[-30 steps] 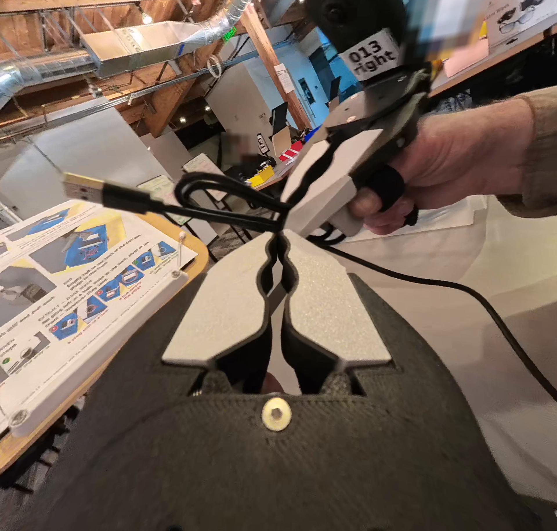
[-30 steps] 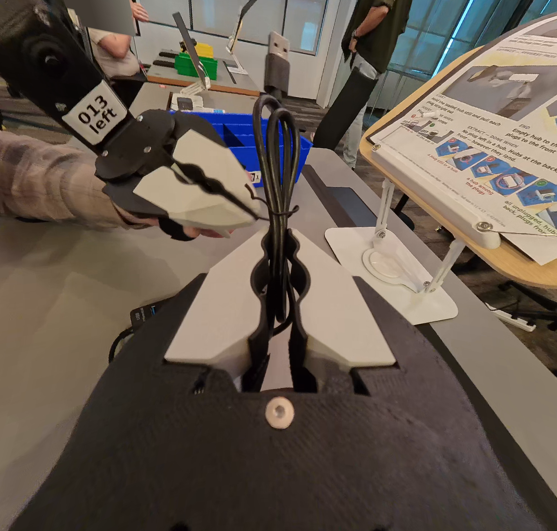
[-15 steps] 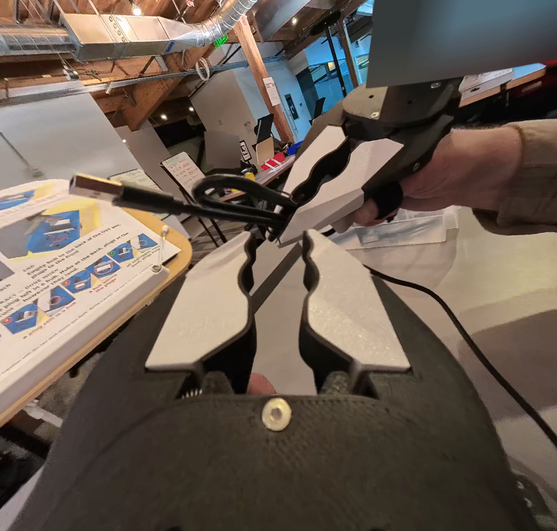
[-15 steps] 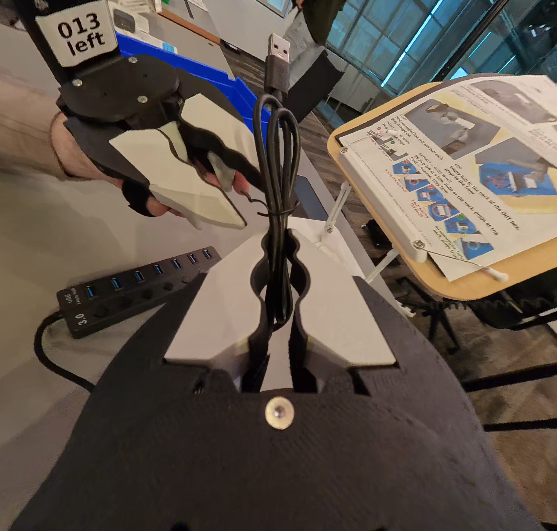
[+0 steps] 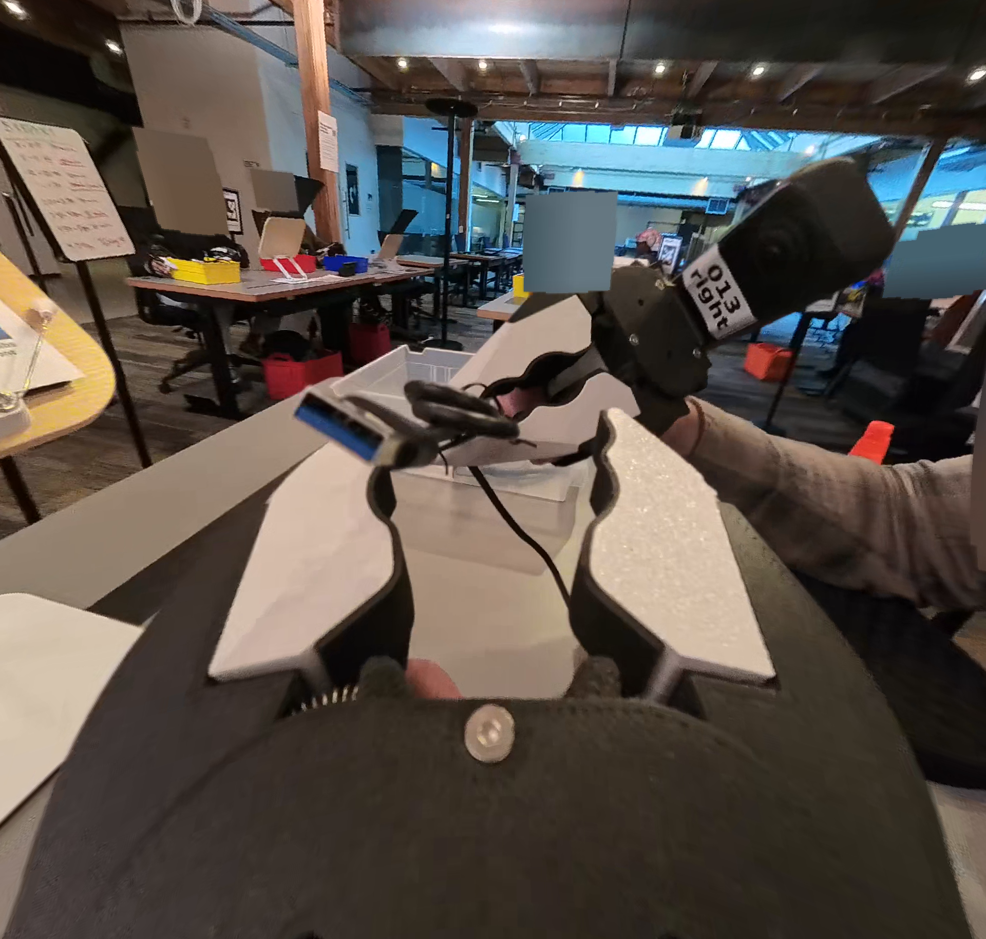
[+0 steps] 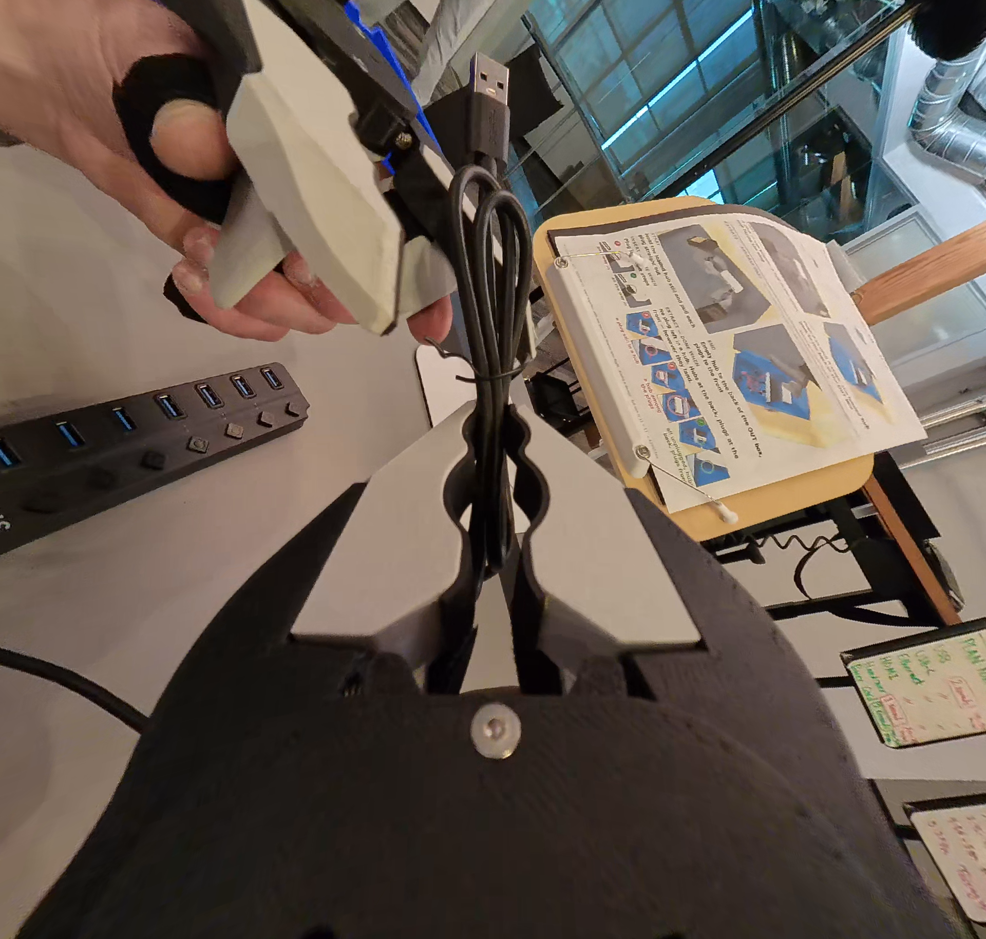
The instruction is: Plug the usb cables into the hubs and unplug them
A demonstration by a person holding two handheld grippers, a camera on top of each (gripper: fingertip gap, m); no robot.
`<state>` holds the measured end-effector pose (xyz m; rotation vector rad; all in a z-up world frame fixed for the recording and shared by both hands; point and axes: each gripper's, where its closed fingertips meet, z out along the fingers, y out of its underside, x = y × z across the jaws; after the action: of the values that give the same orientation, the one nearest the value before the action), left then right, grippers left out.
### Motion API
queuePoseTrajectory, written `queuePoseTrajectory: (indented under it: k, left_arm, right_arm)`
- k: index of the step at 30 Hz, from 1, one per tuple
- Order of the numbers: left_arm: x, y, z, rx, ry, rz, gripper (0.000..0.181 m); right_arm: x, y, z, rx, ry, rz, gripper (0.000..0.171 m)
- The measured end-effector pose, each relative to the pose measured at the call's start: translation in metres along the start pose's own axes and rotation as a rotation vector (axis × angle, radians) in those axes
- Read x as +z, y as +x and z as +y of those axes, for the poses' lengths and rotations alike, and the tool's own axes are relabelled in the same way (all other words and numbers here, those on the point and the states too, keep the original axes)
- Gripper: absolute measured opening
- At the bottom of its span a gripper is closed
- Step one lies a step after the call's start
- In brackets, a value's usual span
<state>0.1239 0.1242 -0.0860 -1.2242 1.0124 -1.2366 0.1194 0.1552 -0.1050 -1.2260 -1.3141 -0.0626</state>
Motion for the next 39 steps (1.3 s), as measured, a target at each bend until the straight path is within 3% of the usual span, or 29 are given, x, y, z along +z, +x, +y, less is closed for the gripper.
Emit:
queuePoseTrajectory:
  k: [8,20,22,35,37,39]
  left_arm:
    - [0.001,-0.006,0.003,0.038,0.022,-0.052,0.031]
    - [0.001,-0.003,0.004,0.099,0.002,-0.056,0.028]
    - [0.001,-0.001,0.004,0.113,-0.005,-0.048,0.036]
    - [0.000,-0.006,0.005,0.135,-0.018,-0.085,0.021]
    - [-0.002,-0.010,0.004,0.139,-0.011,-0.111,0.009]
    - [-0.002,-0.009,0.004,0.143,-0.009,-0.105,0.008]
  right_arm:
    - [0.001,-0.004,-0.005,-0.015,0.013,-0.009,0.003]
    - [0.000,-0.005,-0.010,0.052,0.061,-0.034,0.003]
    - [0.000,-0.005,-0.010,0.058,0.065,-0.037,0.003]
    - [0.000,-0.005,-0.012,0.058,0.069,-0.034,0.003]
    - [-0.001,-0.004,-0.013,0.061,0.076,-0.031,0.003]
    - [-0.001,-0.004,-0.014,0.055,0.076,-0.028,0.003]
